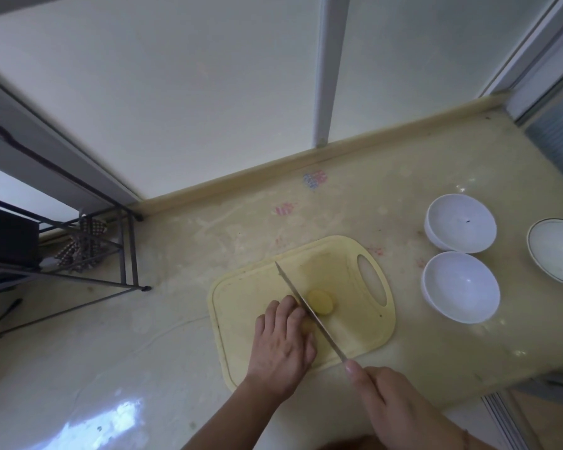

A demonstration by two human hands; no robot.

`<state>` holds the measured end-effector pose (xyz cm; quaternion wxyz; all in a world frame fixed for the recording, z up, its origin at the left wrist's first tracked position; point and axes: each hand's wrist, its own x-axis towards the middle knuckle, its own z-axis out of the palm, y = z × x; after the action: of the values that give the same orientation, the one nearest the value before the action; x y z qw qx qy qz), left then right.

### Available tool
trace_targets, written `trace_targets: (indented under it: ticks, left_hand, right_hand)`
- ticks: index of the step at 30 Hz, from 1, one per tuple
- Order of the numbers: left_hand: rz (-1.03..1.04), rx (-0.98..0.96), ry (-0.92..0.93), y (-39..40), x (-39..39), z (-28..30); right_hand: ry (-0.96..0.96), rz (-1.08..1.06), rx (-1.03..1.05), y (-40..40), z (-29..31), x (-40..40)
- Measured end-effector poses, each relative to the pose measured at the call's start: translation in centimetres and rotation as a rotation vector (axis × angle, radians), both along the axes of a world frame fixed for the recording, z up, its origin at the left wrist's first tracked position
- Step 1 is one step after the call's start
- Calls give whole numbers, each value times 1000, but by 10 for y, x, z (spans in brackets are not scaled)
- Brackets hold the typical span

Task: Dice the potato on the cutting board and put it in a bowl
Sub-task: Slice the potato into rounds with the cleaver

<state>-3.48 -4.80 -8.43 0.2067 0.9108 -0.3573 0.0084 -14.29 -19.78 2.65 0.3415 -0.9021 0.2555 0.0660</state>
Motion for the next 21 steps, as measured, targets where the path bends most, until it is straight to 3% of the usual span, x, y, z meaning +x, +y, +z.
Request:
trace_targets:
  ticks: [2, 4, 10, 21]
  left_hand:
    - [3, -13, 3, -1, 0, 1]
    - [11, -8, 47, -1, 1, 2]
    - [10, -39, 64, 2, 1, 5]
    - [34, -32, 84, 7, -6, 13]
  right_hand:
    - [117, -40, 246, 3, 0, 11]
    - [240, -9, 364, -2, -10, 26]
    - [210, 34, 377, 0, -24, 35]
    - [178, -26, 484, -11, 2, 16]
